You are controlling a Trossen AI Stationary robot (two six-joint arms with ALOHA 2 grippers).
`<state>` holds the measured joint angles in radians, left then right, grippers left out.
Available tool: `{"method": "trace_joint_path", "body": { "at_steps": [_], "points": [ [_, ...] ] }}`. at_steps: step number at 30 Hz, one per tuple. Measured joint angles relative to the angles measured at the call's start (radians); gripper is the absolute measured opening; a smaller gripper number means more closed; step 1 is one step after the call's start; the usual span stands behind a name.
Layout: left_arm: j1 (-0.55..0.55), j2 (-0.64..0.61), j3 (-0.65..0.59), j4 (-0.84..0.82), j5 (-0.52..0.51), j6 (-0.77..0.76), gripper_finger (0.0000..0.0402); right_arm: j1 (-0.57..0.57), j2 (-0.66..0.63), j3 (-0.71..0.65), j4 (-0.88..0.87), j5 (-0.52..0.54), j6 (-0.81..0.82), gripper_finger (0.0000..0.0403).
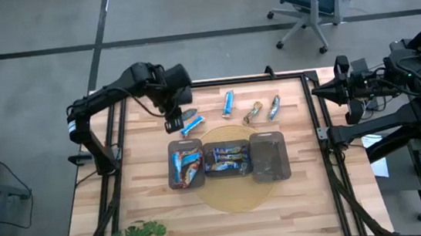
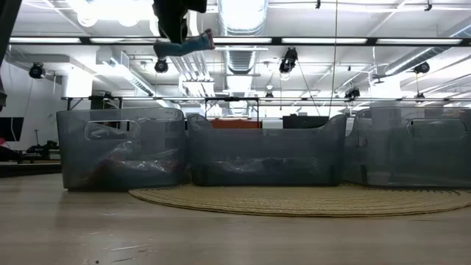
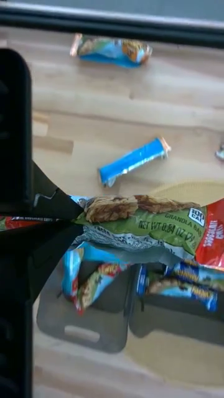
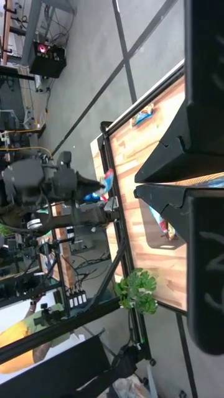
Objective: Pick and place Granola Bars by type
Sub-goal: Put the red granola bar into the left black bin
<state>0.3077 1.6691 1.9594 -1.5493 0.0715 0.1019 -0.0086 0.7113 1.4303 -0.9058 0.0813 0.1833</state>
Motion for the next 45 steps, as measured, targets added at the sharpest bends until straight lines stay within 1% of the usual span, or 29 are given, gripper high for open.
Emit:
{"method": "trace_joint_path", "body": {
  "at_steps": [8, 21, 27, 41, 45],
  "points": [
    [-0.123, 0.0, 0.0, -0.007, 0.0, -0.081, 0.0, 0.0, 0.0, 0.0, 0.0, 0.0, 0.005, 0.0008],
    [-0.243, 0.0, -0.009, -0.005, 0.0, -0.216, 0.0, 0.0, 0.0, 0.0, 0.0, 0.0, 0.008, 0.0008],
    [-0.269, 0.0, -0.034, -0.007, 0.0, -0.239, 0.0, 0.0, 0.0, 0.0, 0.0, -0.001, 0.003, 0.0008],
    [-0.275, 0.0, -0.053, -0.004, -0.001, -0.246, 0.0, 0.0, 0.0, 0.0, -0.001, -0.001, 0.005, 0.0008],
    [-0.275, 0.002, -0.081, 0.016, -0.001, -0.246, 0.0, 0.0, 0.0, 0.0, -0.001, -0.001, 0.008, 0.0008]
  ]
}}
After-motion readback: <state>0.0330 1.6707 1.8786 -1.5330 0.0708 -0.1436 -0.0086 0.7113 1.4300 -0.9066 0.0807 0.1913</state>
